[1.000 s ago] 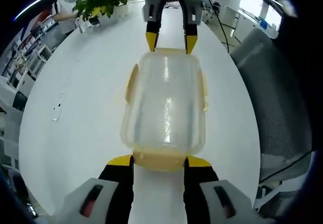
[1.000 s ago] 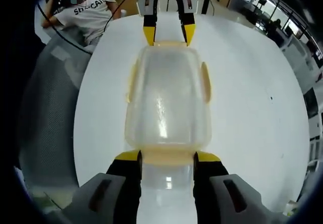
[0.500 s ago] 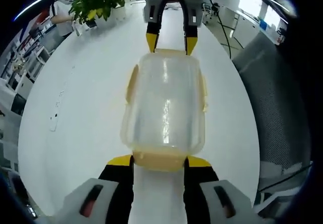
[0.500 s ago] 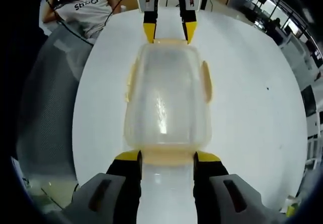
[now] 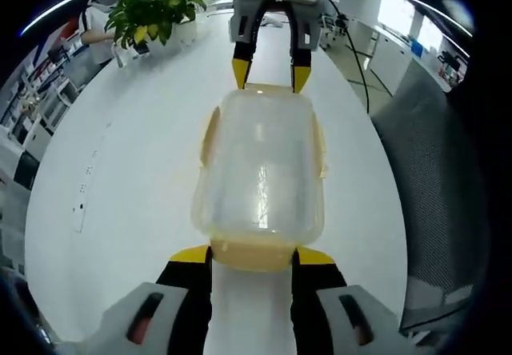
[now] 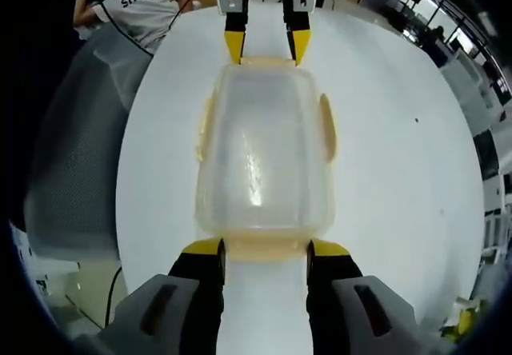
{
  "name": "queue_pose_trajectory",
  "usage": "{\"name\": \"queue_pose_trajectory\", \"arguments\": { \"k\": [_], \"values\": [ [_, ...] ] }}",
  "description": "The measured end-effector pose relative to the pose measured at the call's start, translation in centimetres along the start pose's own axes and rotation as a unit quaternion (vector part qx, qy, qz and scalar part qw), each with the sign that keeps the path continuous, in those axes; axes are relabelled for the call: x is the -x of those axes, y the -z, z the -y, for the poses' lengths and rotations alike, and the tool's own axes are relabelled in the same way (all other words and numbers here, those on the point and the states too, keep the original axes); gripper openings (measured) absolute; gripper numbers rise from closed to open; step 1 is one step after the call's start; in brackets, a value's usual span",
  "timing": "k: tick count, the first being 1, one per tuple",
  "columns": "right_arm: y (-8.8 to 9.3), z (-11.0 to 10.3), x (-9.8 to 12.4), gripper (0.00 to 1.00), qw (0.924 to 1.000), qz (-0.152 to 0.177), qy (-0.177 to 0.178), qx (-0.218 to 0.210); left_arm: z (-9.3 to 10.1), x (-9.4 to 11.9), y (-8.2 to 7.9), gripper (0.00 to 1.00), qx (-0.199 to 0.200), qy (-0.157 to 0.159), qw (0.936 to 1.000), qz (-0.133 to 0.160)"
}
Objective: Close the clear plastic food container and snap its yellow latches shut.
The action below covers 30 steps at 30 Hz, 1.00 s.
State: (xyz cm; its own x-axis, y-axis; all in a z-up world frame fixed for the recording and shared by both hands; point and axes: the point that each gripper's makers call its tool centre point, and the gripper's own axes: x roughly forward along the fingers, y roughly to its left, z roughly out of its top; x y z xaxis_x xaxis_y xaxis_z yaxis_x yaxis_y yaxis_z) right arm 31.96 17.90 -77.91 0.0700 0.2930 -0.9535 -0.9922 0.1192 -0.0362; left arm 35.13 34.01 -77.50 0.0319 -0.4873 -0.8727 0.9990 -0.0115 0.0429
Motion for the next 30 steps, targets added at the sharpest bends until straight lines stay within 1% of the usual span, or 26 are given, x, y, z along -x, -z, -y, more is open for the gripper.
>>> {"name": "queue_pose_trajectory", "arguments": {
  "k": [5, 7, 12, 17, 21, 24, 30],
  "values": [
    [0.9, -0.5, 0.4, 0.37, 1.0000, -0.004, -0.002, -0.007, 0.3, -0.6, -0.9, 0.33, -0.002, 0.008, 1.0000, 0.003],
    [1.1, -0.5, 0.6, 0.37, 1.0000, -0.004, 0.001, -0.008, 0.4, -0.9, -1.0, 0.33, -0.001, 0.009, 1.0000, -0.002],
    [1.3, -0.6, 0.6, 0.37, 0.9999, -0.009, 0.005, -0.006, 0.4, -0.9, -1.2, 0.33, 0.000, 0.012, 0.9999, -0.004],
    [1.2, -0.5, 0.2, 0.37, 0.9999, -0.004, 0.006, -0.007, 0.4, -0.7, -1.0, 0.33, -0.001, 0.009, 0.9999, -0.007],
    [0.9, -0.8, -0.3, 0.37, 0.9999, -0.001, 0.008, -0.009, 0.4, -0.9, -0.5, 0.33, -0.007, 0.008, 0.9998, -0.018],
    [1.3, -0.8, -0.6, 0.37, 0.9999, -0.005, 0.009, -0.006, 0.6, -1.0, -0.6, 0.33, -0.010, 0.007, 0.9998, -0.017],
    [1.4, -0.8, -0.8, 0.38, 0.9997, 0.011, 0.000, -0.020, 0.5, -1.5, -0.5, 0.33, -0.013, 0.008, 0.9997, -0.021]
  ]
}}
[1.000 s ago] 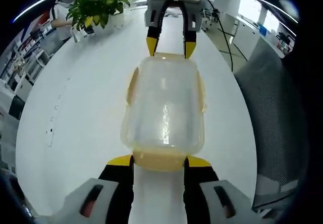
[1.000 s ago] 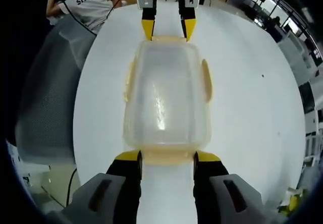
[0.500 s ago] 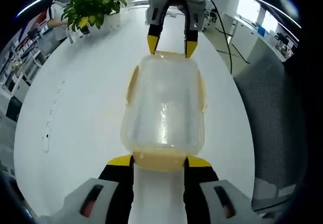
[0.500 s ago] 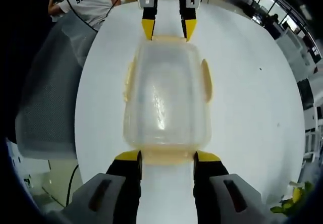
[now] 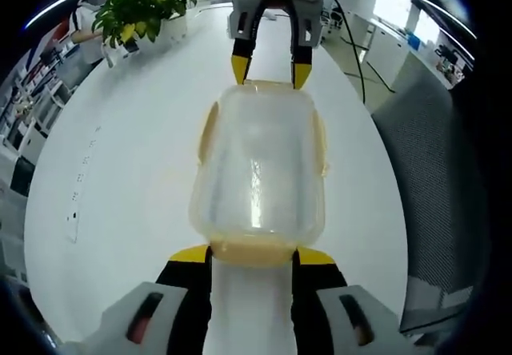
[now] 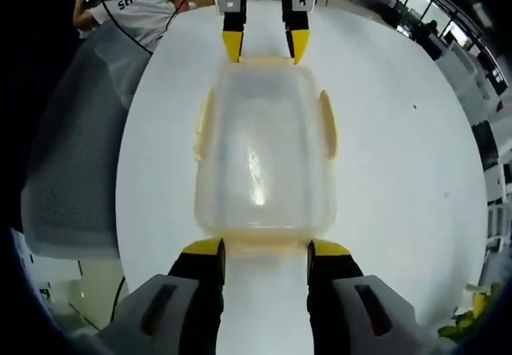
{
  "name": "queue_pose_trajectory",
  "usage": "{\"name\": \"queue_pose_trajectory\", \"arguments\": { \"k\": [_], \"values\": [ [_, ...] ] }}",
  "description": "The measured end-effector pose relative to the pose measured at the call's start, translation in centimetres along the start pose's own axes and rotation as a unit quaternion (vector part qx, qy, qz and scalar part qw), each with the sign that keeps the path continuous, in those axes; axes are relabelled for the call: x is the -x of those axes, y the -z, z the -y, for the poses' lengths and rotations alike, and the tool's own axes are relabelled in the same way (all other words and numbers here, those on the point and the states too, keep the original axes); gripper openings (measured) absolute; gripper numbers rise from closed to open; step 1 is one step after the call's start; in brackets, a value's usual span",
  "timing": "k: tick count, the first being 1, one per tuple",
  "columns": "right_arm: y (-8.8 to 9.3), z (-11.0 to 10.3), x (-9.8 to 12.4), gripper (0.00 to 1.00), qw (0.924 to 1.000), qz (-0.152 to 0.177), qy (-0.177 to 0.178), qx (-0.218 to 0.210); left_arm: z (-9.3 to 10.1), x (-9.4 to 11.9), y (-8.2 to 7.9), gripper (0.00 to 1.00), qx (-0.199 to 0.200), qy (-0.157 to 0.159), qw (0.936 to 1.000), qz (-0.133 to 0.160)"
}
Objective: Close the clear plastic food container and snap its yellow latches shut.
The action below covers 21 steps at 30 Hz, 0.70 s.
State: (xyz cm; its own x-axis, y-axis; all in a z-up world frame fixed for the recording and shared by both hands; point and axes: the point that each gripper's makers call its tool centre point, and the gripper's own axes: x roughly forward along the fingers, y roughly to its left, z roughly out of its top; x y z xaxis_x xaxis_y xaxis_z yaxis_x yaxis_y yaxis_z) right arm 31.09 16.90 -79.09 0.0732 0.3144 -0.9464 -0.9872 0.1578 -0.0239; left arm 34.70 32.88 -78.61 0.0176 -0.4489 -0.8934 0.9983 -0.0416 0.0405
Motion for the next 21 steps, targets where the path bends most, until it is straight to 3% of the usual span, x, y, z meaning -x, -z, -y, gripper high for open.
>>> {"name": "queue_pose_trajectory", "arguments": {
  "k": [21],
  "values": [
    [0.10, -0.10, -0.13, 0.39, 0.9998, -0.002, -0.012, 0.016, 0.44, -0.33, -0.07, 0.33, -0.019, 0.018, 0.9997, -0.004]
  ]
}}
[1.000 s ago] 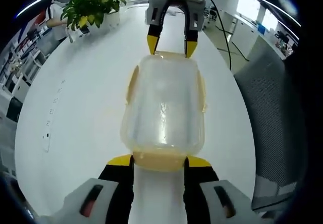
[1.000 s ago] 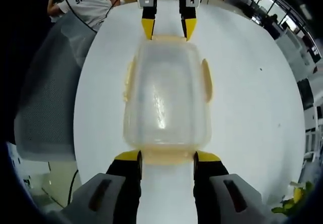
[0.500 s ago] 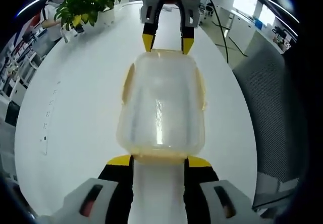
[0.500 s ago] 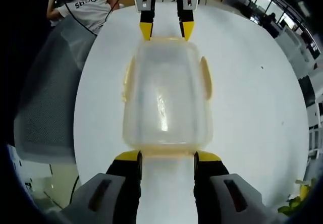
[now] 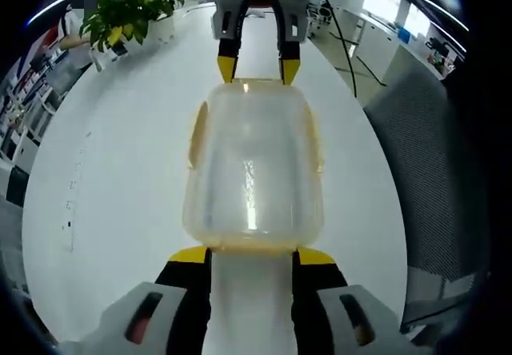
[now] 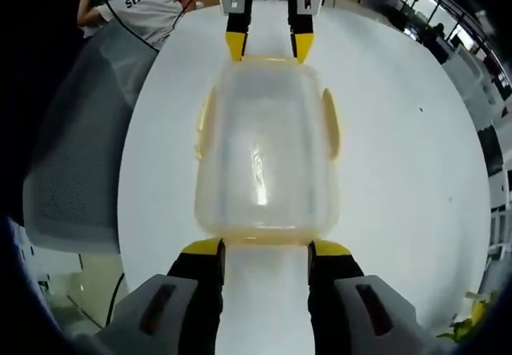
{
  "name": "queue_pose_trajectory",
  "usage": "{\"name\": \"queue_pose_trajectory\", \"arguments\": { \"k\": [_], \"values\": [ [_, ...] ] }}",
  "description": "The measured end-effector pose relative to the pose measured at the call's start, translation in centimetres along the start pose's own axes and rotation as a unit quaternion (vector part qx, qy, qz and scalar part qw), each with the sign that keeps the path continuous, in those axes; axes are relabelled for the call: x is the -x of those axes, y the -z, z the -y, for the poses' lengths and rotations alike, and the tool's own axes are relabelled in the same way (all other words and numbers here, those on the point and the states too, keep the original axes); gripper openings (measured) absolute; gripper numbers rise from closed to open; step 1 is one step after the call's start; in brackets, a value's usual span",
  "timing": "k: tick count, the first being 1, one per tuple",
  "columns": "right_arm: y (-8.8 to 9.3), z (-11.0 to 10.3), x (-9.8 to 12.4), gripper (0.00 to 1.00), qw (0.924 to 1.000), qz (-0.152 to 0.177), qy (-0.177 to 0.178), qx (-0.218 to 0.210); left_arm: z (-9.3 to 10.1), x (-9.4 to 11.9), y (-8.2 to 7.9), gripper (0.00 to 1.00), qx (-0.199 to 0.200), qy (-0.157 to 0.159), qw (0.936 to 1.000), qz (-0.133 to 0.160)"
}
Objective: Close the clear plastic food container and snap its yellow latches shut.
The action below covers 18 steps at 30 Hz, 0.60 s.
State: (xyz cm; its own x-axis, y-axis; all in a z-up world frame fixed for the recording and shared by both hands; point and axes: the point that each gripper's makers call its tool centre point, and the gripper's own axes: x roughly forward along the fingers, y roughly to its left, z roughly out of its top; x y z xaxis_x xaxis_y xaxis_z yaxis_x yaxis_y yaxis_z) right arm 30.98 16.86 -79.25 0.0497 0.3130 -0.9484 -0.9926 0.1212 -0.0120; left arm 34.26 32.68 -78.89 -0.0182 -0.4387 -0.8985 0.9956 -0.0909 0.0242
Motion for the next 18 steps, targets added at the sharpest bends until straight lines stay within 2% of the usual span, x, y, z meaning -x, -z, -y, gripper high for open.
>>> {"name": "queue_pose_trajectory", "arguments": {
  "k": [11, 15, 17, 18],
  "values": [
    [0.5, 0.0, 0.2, 0.39, 0.9999, 0.009, 0.007, -0.011, 0.0, 0.0, -0.2, 0.34, 0.015, -0.004, 0.9998, 0.011],
    [1.3, -0.3, 0.6, 0.34, 0.9992, 0.009, 0.003, -0.038, 0.4, 0.3, -0.6, 0.34, 0.034, 0.006, 0.9989, 0.031],
    [1.6, -0.1, 0.8, 0.34, 0.9986, 0.012, 0.010, -0.051, 0.4, 0.4, -0.2, 0.35, 0.054, 0.005, 0.9979, 0.035],
    [1.7, -0.1, 1.0, 0.35, 0.9970, 0.024, 0.013, -0.073, 0.4, 0.5, 0.0, 0.35, 0.065, 0.006, 0.9973, 0.035]
  ]
}}
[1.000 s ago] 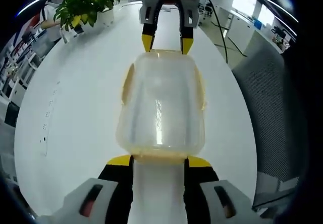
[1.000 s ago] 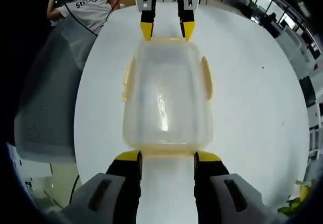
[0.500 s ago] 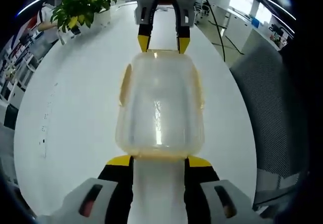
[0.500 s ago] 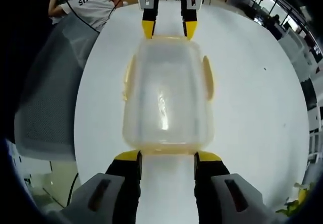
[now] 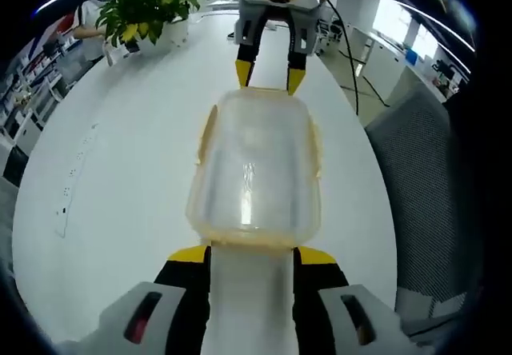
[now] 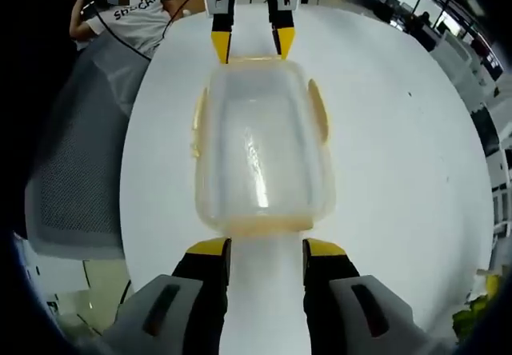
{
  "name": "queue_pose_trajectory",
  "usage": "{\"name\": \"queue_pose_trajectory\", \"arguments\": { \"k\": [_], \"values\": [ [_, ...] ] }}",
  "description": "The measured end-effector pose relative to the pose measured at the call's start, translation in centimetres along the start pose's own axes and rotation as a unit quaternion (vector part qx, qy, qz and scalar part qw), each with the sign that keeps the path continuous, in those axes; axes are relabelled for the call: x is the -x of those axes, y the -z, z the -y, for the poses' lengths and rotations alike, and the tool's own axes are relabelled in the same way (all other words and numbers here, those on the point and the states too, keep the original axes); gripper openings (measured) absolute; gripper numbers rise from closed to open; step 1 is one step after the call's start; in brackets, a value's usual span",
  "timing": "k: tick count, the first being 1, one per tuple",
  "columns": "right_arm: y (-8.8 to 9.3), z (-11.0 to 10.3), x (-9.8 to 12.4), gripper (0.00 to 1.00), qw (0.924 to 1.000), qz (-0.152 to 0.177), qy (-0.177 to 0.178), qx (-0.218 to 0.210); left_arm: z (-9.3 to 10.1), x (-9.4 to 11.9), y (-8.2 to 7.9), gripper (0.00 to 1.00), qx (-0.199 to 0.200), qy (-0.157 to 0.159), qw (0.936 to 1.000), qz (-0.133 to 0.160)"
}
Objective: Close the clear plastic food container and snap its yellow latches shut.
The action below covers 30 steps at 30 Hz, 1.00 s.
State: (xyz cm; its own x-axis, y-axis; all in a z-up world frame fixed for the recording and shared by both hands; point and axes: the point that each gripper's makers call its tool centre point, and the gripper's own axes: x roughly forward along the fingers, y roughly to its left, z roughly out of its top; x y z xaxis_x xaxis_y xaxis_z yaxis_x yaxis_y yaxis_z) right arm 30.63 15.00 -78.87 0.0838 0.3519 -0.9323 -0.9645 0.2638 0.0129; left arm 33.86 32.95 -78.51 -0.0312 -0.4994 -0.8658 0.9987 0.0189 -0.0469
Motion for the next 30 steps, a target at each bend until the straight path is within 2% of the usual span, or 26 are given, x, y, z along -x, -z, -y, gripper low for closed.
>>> {"name": "queue_pose_trajectory", "arguments": {
  "k": [4, 5, 6, 7, 8, 10, 11, 13, 16, 18, 19, 20, 23, 25, 26, 27, 28, 30],
  "values": [
    [0.3, 0.1, 0.8, 0.35, 0.9972, 0.032, 0.001, -0.067, 0.9, 0.6, -0.1, 0.35, 0.074, 0.022, 0.9962, 0.040],
    [0.1, 0.0, 1.0, 0.34, 0.9946, 0.046, -0.003, -0.093, 0.9, 0.7, -0.1, 0.35, 0.093, 0.023, 0.9942, 0.048],
    [-0.3, -0.1, 1.3, 0.34, 0.9883, 0.069, -0.014, -0.135, 0.8, 1.0, -0.1, 0.35, 0.120, 0.025, 0.9906, 0.060],
    [-0.3, -0.2, 1.7, 0.35, 0.9826, 0.082, -0.024, -0.165, 0.6, 1.2, -0.4, 0.35, 0.156, 0.024, 0.9843, 0.079],
    [-0.3, -0.2, 1.9, 0.35, 0.9793, 0.086, -0.026, -0.182, 0.6, 1.3, -0.6, 0.35, 0.174, 0.023, 0.9802, 0.092],
    [-0.3, 0.3, 2.4, 0.34, 0.9730, 0.103, -0.015, -0.206, 0.8, 1.4, -0.7, 0.35, 0.240, 0.034, 0.9631, 0.117],
    [-0.5, 0.3, 2.6, 0.34, 0.9666, 0.111, -0.017, -0.230, 1.0, 1.4, -0.8, 0.35, 0.273, 0.041, 0.9529, 0.126],
    [-0.6, 0.5, 2.8, 0.34, 0.9559, 0.127, -0.014, -0.264, 1.4, 1.4, -1.3, 0.35, 0.305, 0.050, 0.9386, 0.153],
    [-0.9, 0.8, 2.9, 0.34, 0.9426, 0.148, -0.007, -0.299, 1.5, 1.3, -1.6, 0.35, 0.349, 0.048, 0.9205, 0.170],
    [-1.1, 0.5, 2.7, 0.34, 0.9357, 0.156, -0.006, -0.316, 1.4, 1.2, -1.5, 0.35, 0.357, 0.039, 0.9175, 0.172],
    [-1.1, 0.4, 2.5, 0.34, 0.9346, 0.158, -0.006, -0.319, 1.3, 1.1, -1.4, 0.34, 0.360, 0.036, 0.9166, 0.171],
    [-1.3, 0.4, 2.4, 0.34, 0.9292, 0.165, -0.006, -0.331, 1.3, 0.9, -1.2, 0.34, 0.376, 0.031, 0.9106, 0.169],
    [-1.5, 0.3, 2.1, 0.33, 0.9161, 0.177, -0.007, -0.360, 1.4, 0.7, -1.1, 0.33, 0.395, 0.028, 0.9019, 0.172],
    [-1.9, 0.4, 2.0, 0.33, 0.9037, 0.192, -0.008, -0.383, 1.2, 0.7, -1.1, 0.31, 0.401, 0.020, 0.8995, 0.173],
    [-1.9, 0.5, 1.8, 0.32, 0.8943, 0.195, -0.007, -0.403, 0.6, 0.8, -1.0, 0.28, 0.404, 0.002, 0.8971, 0.180],
    [-1.9, 0.4, 1.7, 0.31, 0.8926, 0.195, -0.007, -0.406, 0.4, 0.8, -1.2, 0.27, 0.407, -0.002, 0.8942, 0.186],
    [-1.9, 0.3, 1.6, 0.30, 0.8963, 0.194, -0.007, -0.399, 0.3, 0.7, -1.3, 0.26, 0.414, 0.001, 0.8907, 0.188],
    [-1.9, -0.1, 1.3, 0.27, 0.8992, 0.184, -0.005, -0.397, 0.3, 0.6, -1.2, 0.26, 0.418, 0.000, 0.8895, 0.186]
  ]
}}
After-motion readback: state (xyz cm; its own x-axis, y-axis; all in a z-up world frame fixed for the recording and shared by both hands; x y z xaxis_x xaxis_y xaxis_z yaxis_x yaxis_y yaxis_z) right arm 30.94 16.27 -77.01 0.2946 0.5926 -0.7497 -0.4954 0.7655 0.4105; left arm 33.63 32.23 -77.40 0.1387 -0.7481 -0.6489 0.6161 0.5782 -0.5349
